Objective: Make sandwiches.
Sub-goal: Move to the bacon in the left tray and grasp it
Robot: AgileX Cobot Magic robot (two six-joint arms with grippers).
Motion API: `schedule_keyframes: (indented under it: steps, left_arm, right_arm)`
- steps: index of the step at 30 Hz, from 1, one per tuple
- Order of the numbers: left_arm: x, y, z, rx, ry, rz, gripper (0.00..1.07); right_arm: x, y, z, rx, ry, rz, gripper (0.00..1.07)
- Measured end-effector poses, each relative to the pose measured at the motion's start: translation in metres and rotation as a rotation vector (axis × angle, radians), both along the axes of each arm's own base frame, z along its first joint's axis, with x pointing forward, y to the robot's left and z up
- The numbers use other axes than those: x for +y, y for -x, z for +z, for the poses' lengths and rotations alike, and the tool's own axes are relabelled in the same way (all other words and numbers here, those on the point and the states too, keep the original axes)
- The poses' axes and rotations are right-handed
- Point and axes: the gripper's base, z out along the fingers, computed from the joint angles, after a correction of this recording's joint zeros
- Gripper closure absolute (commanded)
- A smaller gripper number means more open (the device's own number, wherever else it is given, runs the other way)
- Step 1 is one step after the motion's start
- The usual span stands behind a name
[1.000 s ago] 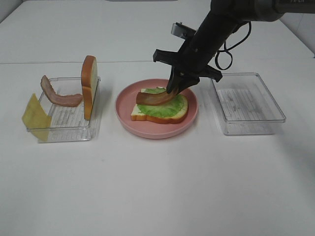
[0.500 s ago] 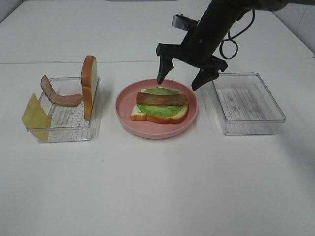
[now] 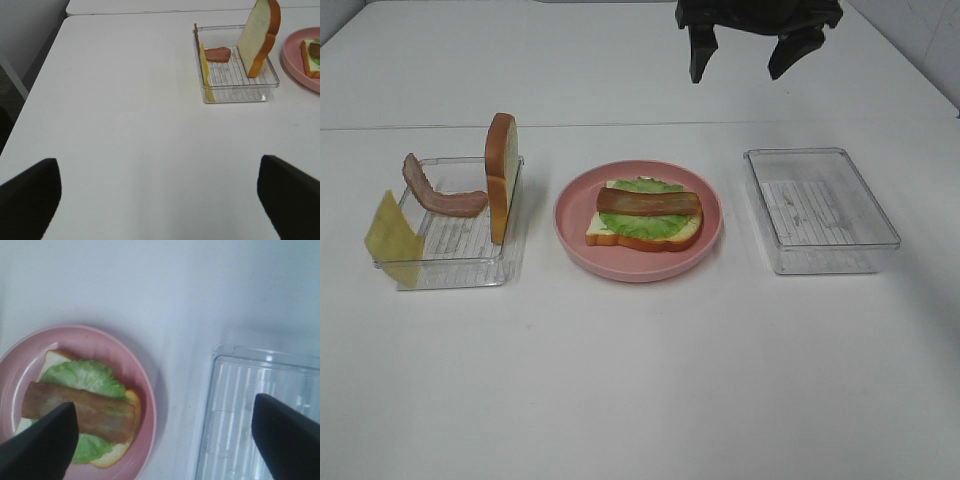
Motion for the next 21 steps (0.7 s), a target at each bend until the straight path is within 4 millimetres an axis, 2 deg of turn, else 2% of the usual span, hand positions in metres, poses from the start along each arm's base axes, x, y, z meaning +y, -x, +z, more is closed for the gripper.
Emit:
schedule_keyframes:
  steps: [2,3,4,5,6,7,8,9,10,11,16,17,18,19,20,21]
  left_arm:
    - [0.0,0.0,0.0,0.0,0.0,0.0,0.06]
    - [0.0,0.0,0.0,0.0,0.0,0.0,0.06]
    - [0.0,0.0,0.0,0.0,0.0,0.0,0.06]
    - [0.0,0.0,0.0,0.0,0.0,0.0,0.06]
    - [0.0,0.0,0.0,0.0,0.0,0.0,0.06]
    - [0.0,0.0,0.0,0.0,0.0,0.0,0.06]
    - [0.0,0.0,0.0,0.0,0.0,0.0,0.06]
    - [0.0,0.0,0.0,0.0,0.0,0.0,0.06]
    - [0.0,0.0,0.0,0.0,0.0,0.0,0.06]
    - [0.0,0.0,0.0,0.0,0.0,0.0,0.06]
    - [0.0,0.0,0.0,0.0,0.0,0.0,0.06]
    - [0.0,0.0,0.0,0.0,0.0,0.0,0.06]
    - [0.0,0.0,0.0,0.0,0.0,0.0,0.06]
    - [0.0,0.0,0.0,0.0,0.0,0.0,0.06]
    - [0.0,0.0,0.0,0.0,0.0,0.0,0.06]
    - [0.0,0.0,0.0,0.0,0.0,0.0,0.06]
  right_arm:
    - [-0.005,-0.002,0.002,-0.006,0.003,-0.01,0.18]
    - [-0.018,-0.006,0.003,-0.012,0.004,-0.039,0.18]
    - [-0.018,-0.006,0.003,-0.012,0.004,-0.039,0.18]
    - [-0.038,-0.011,0.003,-0.012,0.004,-0.084,0.18]
    - [-0.038,-0.011,0.003,-0.012,0.004,-0.084,0.18]
    - [-0.048,-0.013,0.003,-0.012,0.004,-0.107,0.18]
    - [-0.069,-0.017,0.003,-0.012,0.006,-0.152,0.18]
    - [-0.08,-0.019,0.004,-0.013,0.004,-0.178,0.18]
    - [-0.08,-0.019,0.004,-0.013,0.004,-0.178,0.18]
    - [-0.099,-0.02,0.006,-0.016,0.004,-0.22,0.18]
    - [-0.11,-0.01,0.011,0.006,-0.001,-0.237,0.18]
    - [-0.112,0.002,0.013,0.034,0.008,-0.227,0.18]
    - [-0.112,0.002,0.013,0.034,0.008,-0.227,0.18]
    - [-0.113,0.018,0.017,0.063,0.015,-0.225,0.18]
    - [-0.114,0.026,0.017,0.083,0.02,-0.225,0.18]
    - [-0.114,0.026,0.017,0.083,0.02,-0.225,0.18]
